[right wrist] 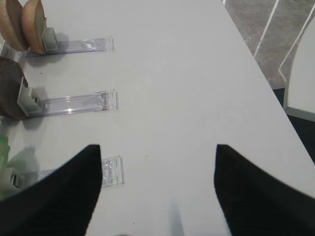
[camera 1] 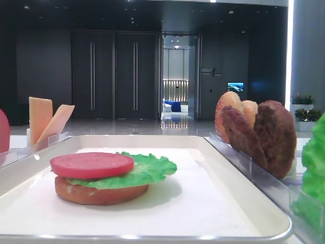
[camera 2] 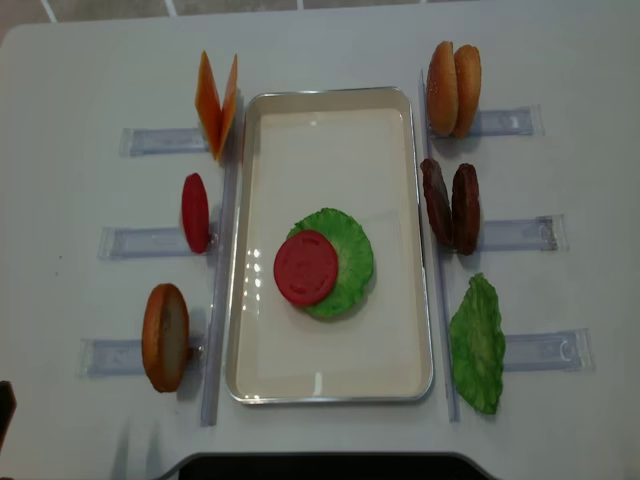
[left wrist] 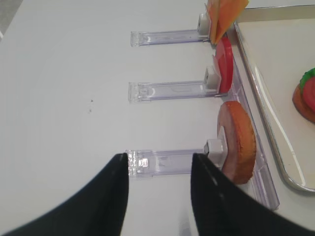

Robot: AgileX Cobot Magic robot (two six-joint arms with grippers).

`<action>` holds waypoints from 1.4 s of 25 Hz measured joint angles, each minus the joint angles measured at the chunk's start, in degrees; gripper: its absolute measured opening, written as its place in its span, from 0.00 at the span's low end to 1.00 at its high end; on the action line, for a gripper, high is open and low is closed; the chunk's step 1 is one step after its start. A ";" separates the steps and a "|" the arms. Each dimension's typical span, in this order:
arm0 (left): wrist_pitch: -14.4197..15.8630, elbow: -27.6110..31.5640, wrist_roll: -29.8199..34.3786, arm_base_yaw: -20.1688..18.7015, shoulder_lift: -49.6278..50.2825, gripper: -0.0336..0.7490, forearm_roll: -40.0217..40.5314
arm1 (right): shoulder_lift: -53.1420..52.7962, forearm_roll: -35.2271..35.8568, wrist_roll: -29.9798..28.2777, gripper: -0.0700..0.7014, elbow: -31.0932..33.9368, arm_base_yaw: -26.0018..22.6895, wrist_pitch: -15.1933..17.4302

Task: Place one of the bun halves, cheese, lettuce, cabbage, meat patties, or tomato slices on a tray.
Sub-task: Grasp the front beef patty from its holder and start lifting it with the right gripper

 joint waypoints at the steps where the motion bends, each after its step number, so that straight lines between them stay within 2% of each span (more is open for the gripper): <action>1: 0.00 0.00 0.00 0.00 0.00 0.44 0.00 | 0.00 0.00 0.00 0.69 0.00 0.00 0.00; 10: 0.00 0.00 0.00 0.00 0.00 0.33 0.00 | 0.00 0.00 0.00 0.69 0.00 0.00 0.00; 29: 0.00 0.00 0.00 0.00 0.00 0.32 0.00 | 0.00 0.00 0.33 0.69 0.00 0.00 0.00; 33: 0.00 0.00 0.00 0.00 0.00 0.32 0.00 | 0.35 -0.06 1.75 0.66 0.00 0.00 -0.38; 35: 0.00 0.00 0.00 0.00 0.00 0.32 0.00 | 4.30 -0.06 2.15 0.64 -0.64 0.00 -1.22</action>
